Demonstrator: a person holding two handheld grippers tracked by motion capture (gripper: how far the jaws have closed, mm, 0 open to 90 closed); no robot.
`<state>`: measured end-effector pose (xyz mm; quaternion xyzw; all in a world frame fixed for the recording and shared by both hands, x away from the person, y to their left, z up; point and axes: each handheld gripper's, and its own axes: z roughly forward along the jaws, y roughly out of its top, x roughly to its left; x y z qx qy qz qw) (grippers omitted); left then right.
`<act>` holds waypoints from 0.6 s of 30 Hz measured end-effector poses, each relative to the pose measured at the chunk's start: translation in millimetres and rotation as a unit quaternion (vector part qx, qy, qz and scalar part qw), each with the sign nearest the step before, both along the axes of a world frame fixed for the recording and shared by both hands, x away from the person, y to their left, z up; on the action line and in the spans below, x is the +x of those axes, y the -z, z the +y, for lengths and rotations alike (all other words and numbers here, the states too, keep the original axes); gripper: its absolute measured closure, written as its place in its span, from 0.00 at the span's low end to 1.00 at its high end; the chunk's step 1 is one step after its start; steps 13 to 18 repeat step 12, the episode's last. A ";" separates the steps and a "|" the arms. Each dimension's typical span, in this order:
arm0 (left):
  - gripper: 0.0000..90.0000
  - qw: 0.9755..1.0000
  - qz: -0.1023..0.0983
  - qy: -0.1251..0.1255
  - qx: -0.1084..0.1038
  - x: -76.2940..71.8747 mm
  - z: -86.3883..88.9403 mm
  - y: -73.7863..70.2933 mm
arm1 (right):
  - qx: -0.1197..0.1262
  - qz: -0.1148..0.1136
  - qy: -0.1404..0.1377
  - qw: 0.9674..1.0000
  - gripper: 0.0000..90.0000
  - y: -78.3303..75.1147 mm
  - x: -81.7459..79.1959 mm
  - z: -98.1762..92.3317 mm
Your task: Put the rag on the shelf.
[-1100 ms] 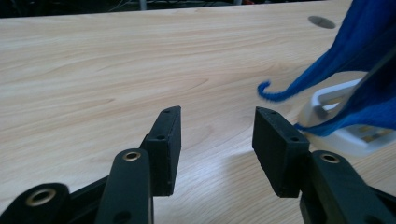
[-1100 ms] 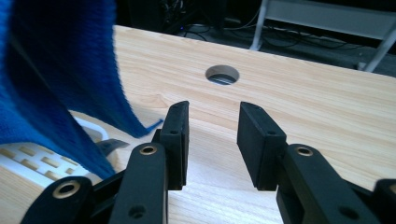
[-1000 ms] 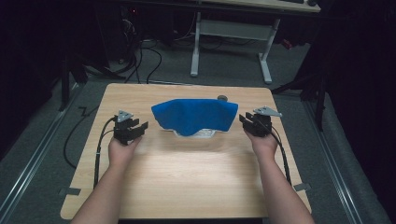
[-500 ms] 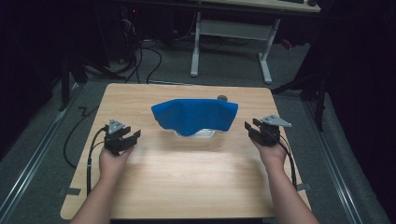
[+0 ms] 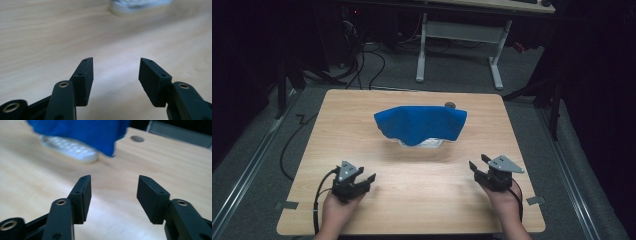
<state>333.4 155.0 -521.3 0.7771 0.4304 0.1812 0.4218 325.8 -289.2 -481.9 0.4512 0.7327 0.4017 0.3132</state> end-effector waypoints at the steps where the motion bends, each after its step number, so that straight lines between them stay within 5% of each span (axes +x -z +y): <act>1: 0.51 1.000 0.006 0.009 -0.005 -5.6 -7.7 2.6 | 0.001 0.000 -0.004 1.000 0.50 3.1 -6.2 2.9; 3: 0.50 0.999 0.017 0.034 -0.006 -14.8 -23.9 5.7 | 0.011 0.013 -0.007 1.000 0.47 12.0 -19.6 9.5; 6: 0.49 0.998 -0.004 0.064 0.028 -22.6 -41.2 5.0 | -0.006 0.037 -0.035 0.999 0.48 24.8 -33.5 24.1; 8: 0.48 0.998 -0.006 0.062 0.028 -20.7 -42.1 4.6 | -0.022 0.031 -0.047 0.998 0.48 25.1 -36.1 30.7; 11: 0.49 0.998 0.009 0.056 0.017 -16.9 -35.9 6.4 | -0.018 0.028 -0.045 0.998 0.47 24.6 -32.9 32.6; 18: 0.49 0.998 0.009 0.052 0.015 -16.5 -33.8 6.9 | -0.020 0.031 -0.045 0.998 0.47 26.0 -31.9 32.5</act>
